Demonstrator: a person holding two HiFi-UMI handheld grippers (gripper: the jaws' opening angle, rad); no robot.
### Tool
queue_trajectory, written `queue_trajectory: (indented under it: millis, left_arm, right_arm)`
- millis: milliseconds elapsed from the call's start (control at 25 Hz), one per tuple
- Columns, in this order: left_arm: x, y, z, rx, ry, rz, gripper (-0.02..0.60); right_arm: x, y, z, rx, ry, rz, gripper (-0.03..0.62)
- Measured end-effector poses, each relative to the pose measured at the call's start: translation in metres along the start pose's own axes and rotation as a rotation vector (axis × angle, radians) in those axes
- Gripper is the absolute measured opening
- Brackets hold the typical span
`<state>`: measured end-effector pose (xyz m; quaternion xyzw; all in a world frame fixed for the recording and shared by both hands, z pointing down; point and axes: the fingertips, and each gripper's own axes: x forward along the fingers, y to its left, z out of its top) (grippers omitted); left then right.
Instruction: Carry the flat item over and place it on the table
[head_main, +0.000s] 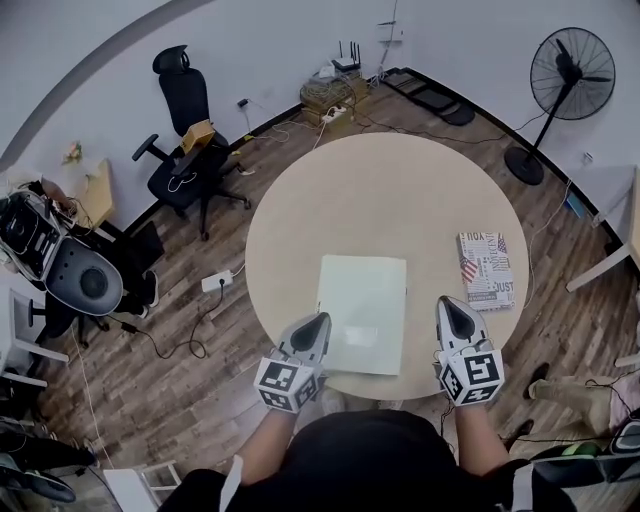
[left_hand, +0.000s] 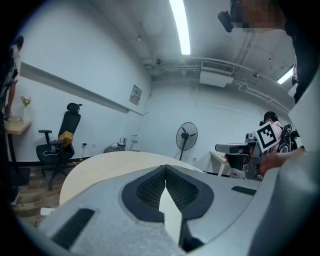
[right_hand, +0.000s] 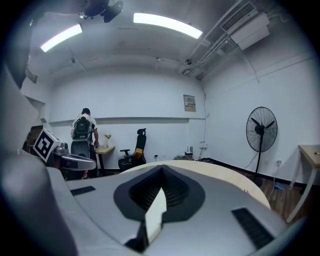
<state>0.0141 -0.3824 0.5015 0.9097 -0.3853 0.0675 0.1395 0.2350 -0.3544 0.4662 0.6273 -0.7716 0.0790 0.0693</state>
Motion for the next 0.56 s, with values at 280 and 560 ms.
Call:
queue_trajectory:
  millis: [280,560]
  left_arm:
    - [-0.0075,0.0026,-0.0031,-0.003,0.01,0.018,0.006]
    - [-0.0077,0.0065,0.0016,-0.001,-0.001,0.028,0.006]
  right_arm:
    - [0.0032,0.0063,0.0016,-0.026,0.007,0.018,-0.003]
    - [0.0082,0.0028,-0.0058,0.0,0.011,0.014,-0.003]
